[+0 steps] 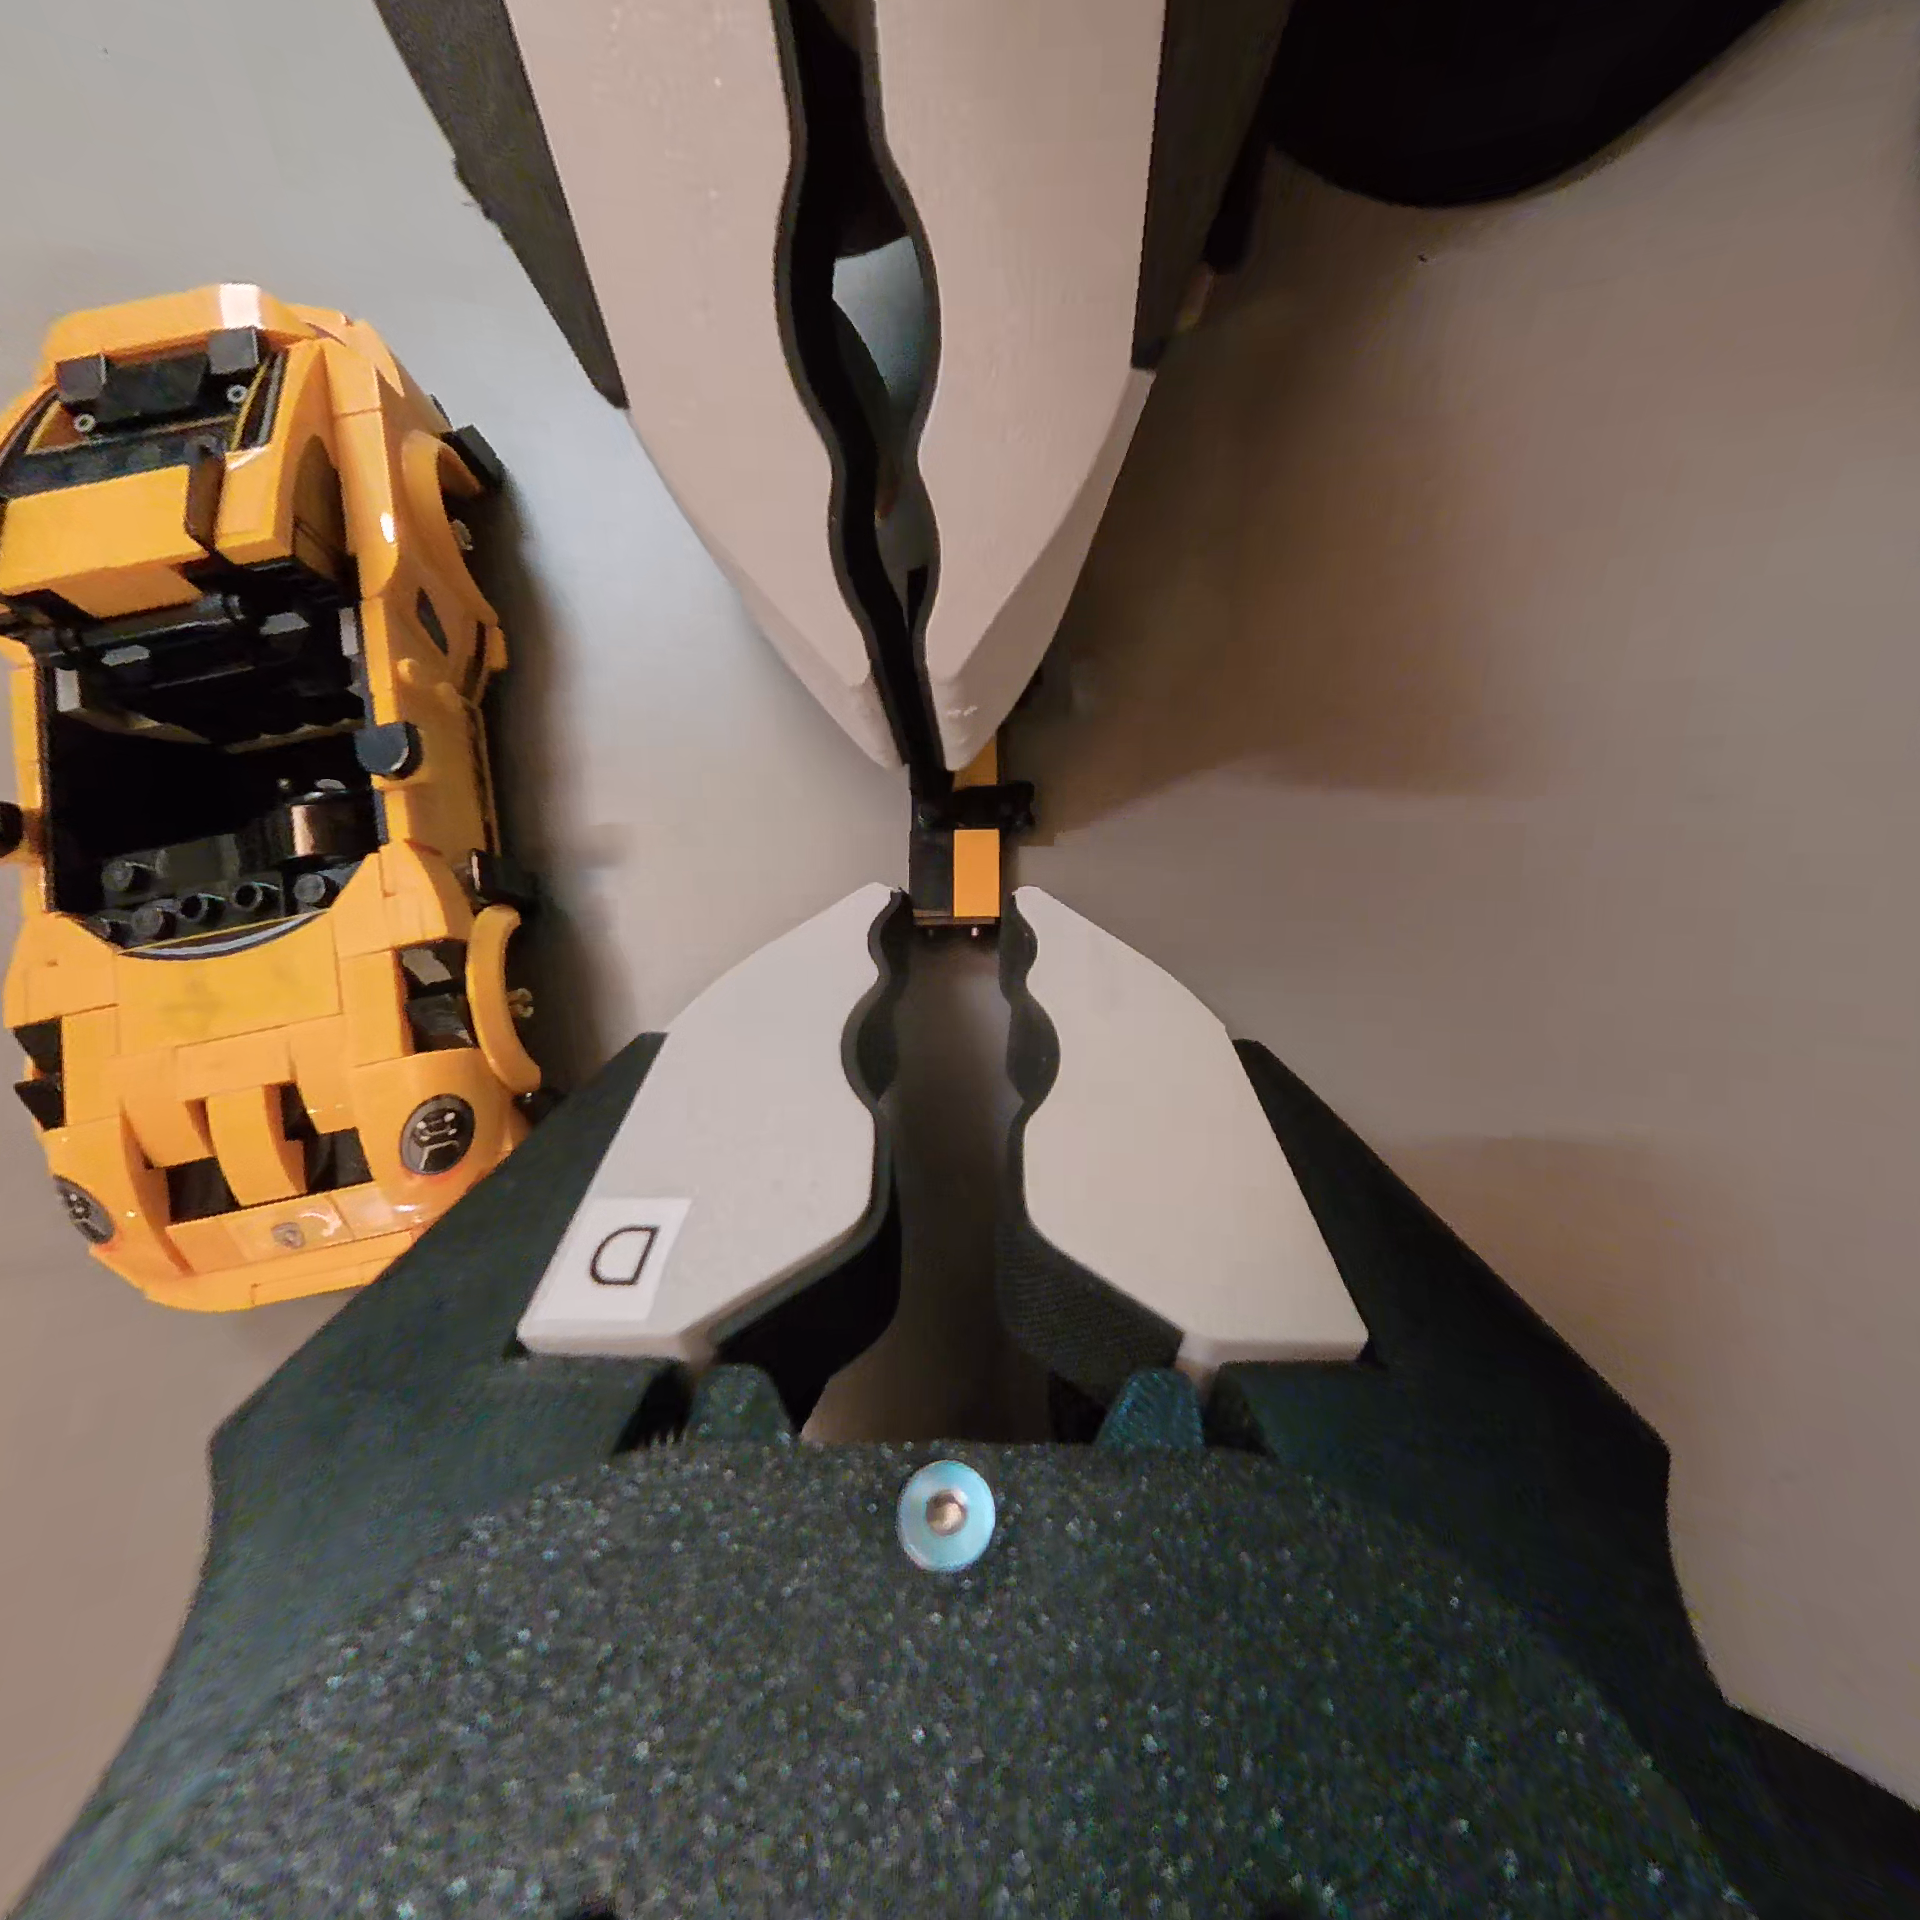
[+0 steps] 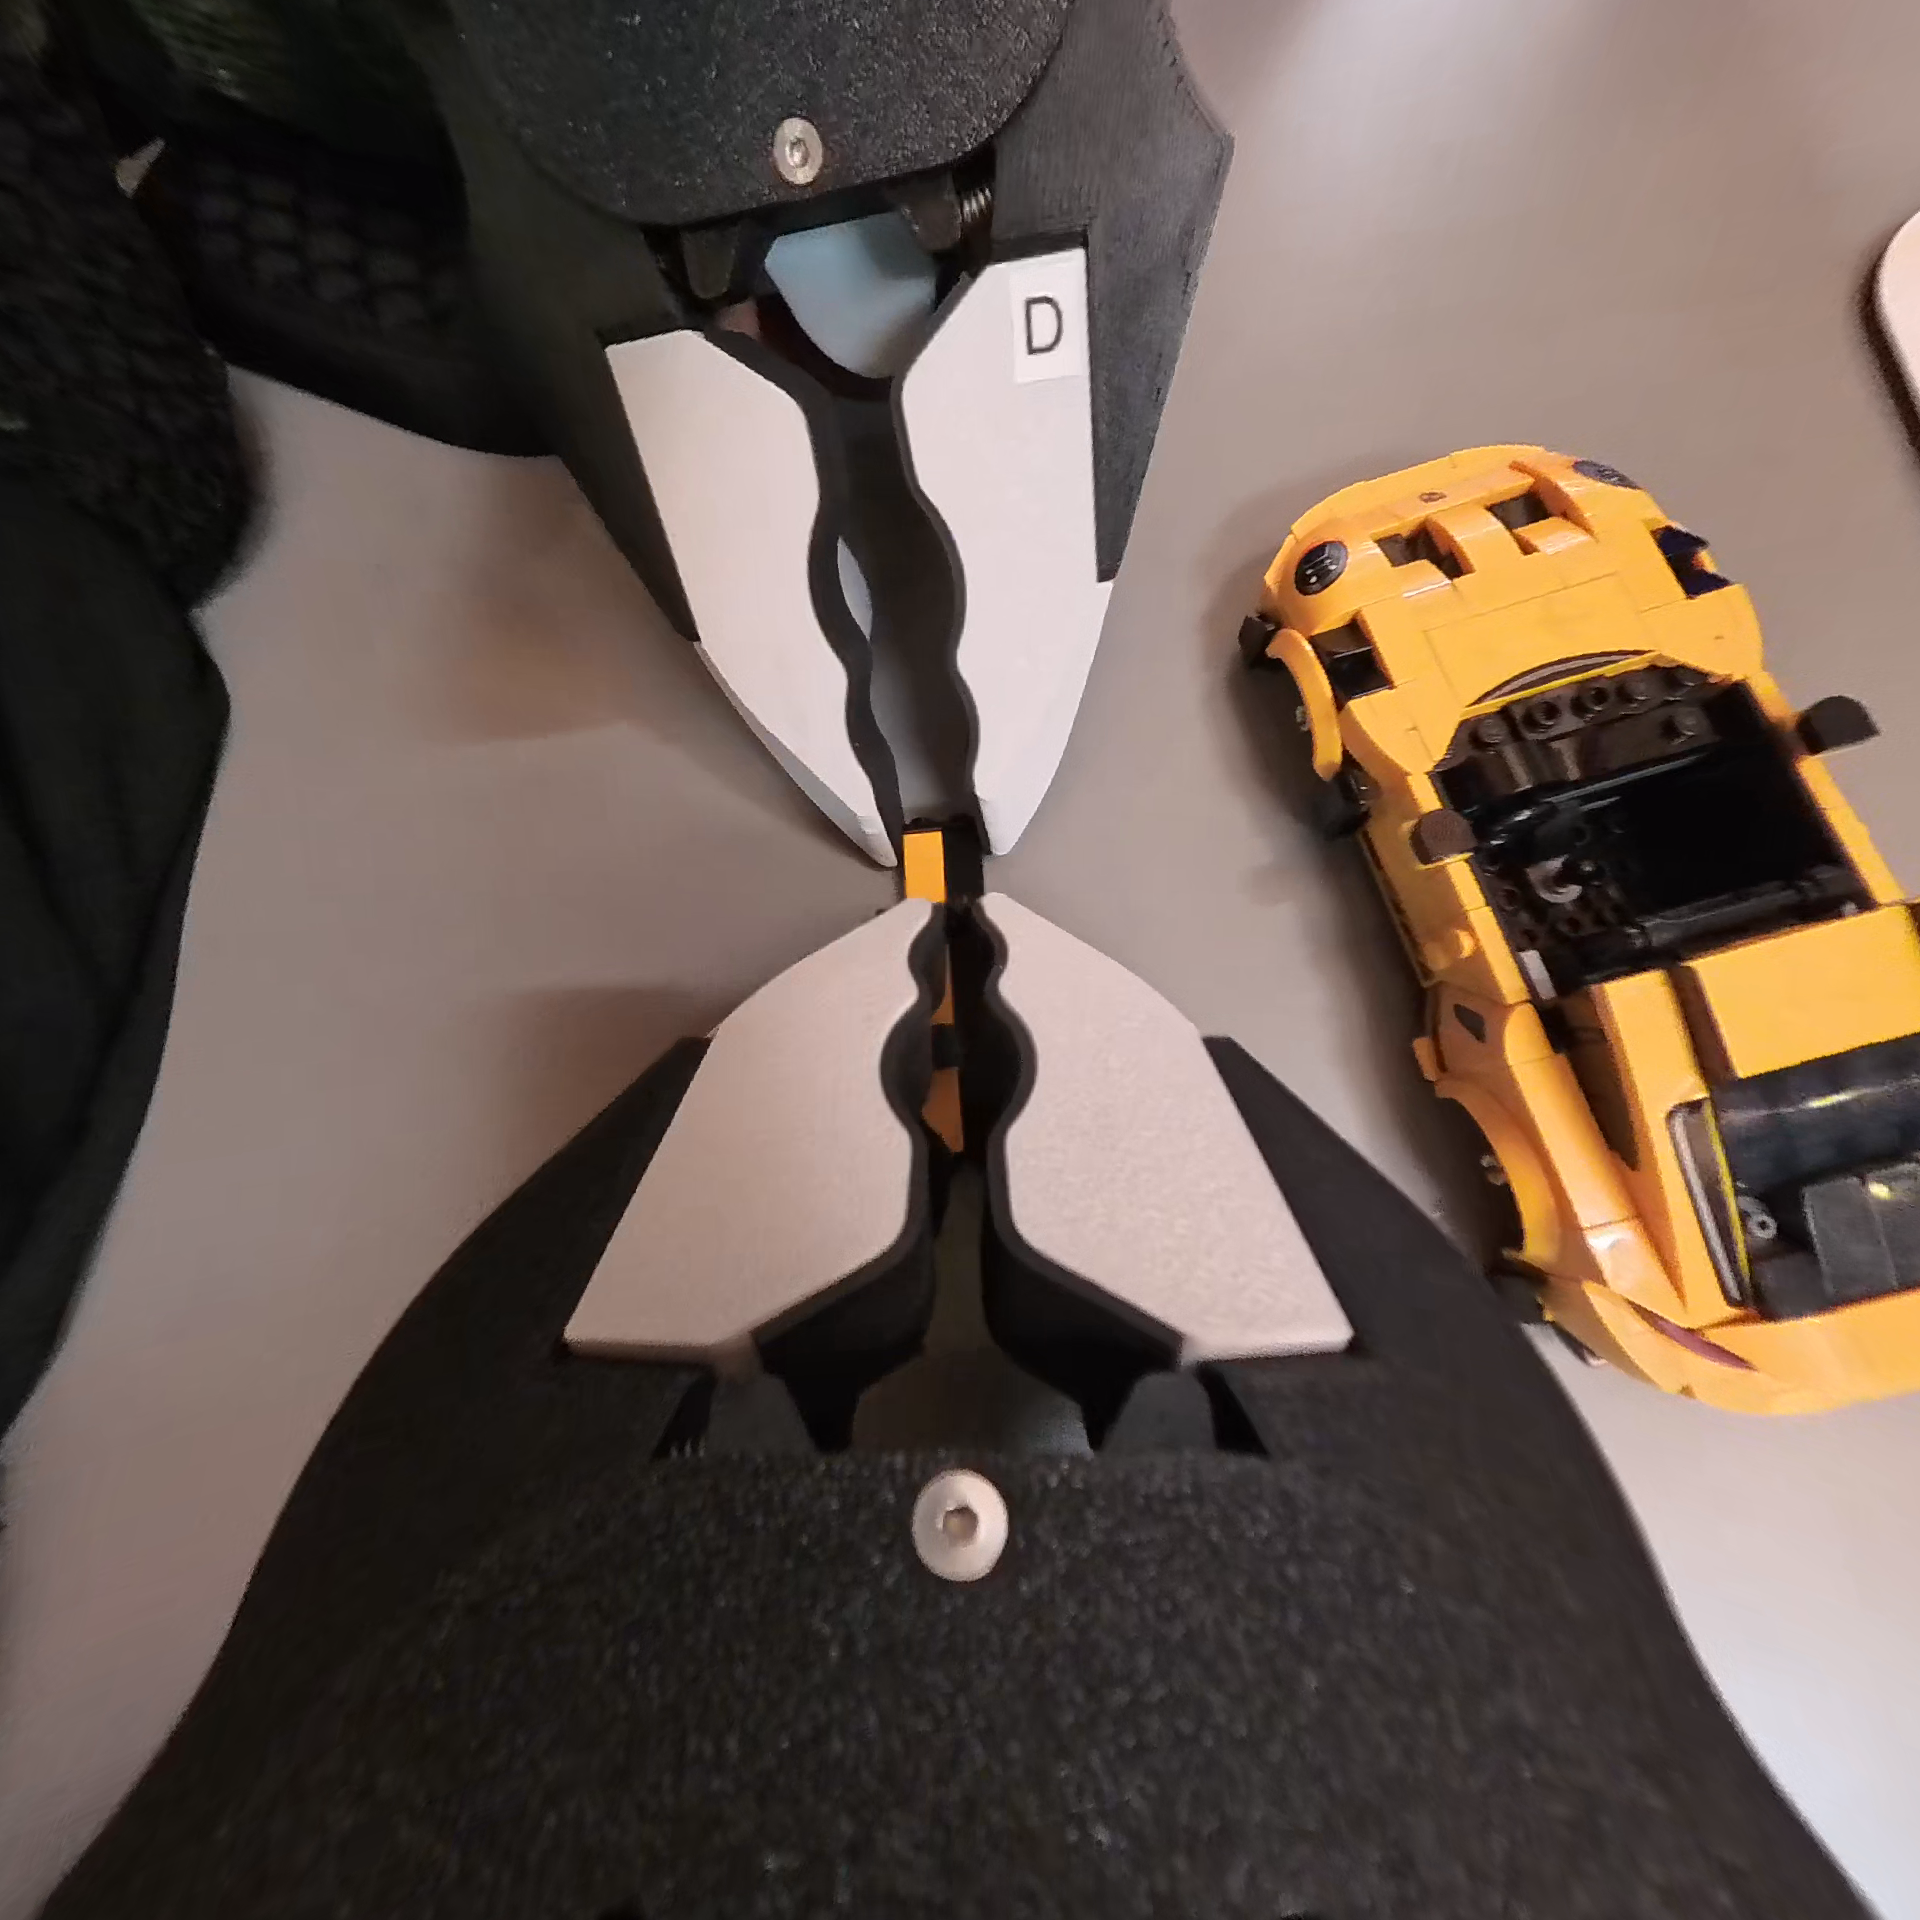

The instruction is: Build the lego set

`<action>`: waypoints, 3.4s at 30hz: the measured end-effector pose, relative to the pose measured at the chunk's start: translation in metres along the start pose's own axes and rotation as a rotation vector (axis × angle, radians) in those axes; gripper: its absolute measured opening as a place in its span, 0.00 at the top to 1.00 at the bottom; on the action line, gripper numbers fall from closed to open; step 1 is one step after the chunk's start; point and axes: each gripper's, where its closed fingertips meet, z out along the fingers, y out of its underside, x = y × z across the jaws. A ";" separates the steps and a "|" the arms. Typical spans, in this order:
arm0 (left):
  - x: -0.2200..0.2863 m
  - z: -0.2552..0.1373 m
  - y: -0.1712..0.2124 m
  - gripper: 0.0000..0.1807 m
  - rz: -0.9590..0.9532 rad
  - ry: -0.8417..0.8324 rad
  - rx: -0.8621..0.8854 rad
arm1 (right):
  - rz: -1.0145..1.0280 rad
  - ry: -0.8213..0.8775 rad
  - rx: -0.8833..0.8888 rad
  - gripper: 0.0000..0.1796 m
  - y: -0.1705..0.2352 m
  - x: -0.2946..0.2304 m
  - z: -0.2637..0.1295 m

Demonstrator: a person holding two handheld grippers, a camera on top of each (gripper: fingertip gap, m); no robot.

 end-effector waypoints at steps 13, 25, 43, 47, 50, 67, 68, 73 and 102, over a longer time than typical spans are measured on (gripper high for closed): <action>0.000 0.000 0.001 0.91 -0.028 0.000 0.007 | -0.149 0.204 -0.142 0.98 0.003 0.007 0.005; 0.000 -0.001 0.001 0.91 -0.036 -0.004 0.009 | -0.148 0.149 -0.187 0.98 0.006 -0.005 0.009; -0.001 -0.001 0.001 0.91 -0.029 -0.007 0.015 | -0.013 0.032 -0.171 0.96 0.001 -0.003 0.008; -0.001 -0.001 0.001 0.91 -0.027 -0.008 0.017 | 0.024 -0.009 -0.204 0.96 0.006 -0.003 0.010; -0.001 -0.001 0.001 0.91 -0.029 -0.004 0.020 | 0.052 -0.028 -0.213 0.96 0.006 -0.003 0.010; 0.000 -0.001 0.001 0.91 -0.039 0.003 0.026 | 0.104 -0.082 -0.351 1.00 0.007 -0.002 0.012; 0.000 -0.001 0.001 0.91 -0.040 0.001 0.027 | 0.097 -0.076 -0.355 1.00 0.008 -0.002 0.012; 0.000 0.000 0.001 0.91 -0.045 0.001 0.028 | 0.070 -0.037 -0.358 1.00 0.007 -0.002 0.013; 0.027 -0.018 0.002 0.89 -0.049 0.133 0.041 | 0.028 0.143 -0.114 1.00 0.001 -0.019 0.019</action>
